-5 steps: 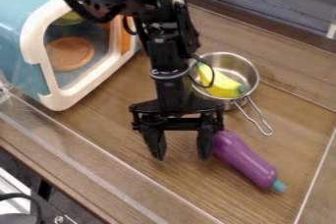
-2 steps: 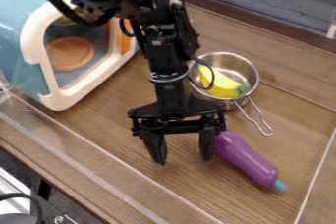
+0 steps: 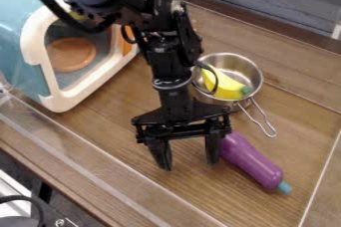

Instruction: Put the eggplant in the silver pot

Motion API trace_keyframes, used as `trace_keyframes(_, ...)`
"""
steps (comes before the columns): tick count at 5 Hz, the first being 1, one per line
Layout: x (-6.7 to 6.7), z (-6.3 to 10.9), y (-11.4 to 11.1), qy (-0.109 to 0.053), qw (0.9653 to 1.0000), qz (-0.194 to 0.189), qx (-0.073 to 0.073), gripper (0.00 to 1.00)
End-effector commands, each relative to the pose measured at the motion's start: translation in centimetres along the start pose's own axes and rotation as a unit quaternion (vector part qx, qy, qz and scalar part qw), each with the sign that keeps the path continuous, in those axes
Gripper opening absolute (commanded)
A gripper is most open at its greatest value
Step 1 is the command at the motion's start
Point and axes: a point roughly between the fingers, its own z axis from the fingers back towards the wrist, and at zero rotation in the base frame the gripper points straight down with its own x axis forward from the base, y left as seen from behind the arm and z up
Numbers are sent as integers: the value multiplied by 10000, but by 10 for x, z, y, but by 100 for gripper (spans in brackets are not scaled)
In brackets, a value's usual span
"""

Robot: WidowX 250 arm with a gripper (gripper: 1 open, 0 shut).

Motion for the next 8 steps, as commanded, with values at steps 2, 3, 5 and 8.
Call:
trace_keyframes(2,24,3,-11,-226,9995,161,-160,100)
trace_keyframes(3,31,6,-18,-234,9994,191,-183,100)
trace_keyframes(5,36,12,-29,-204,9993,201,-227,100)
trace_keyframes(8,60,17,-43,-315,9935,996,-449,100)
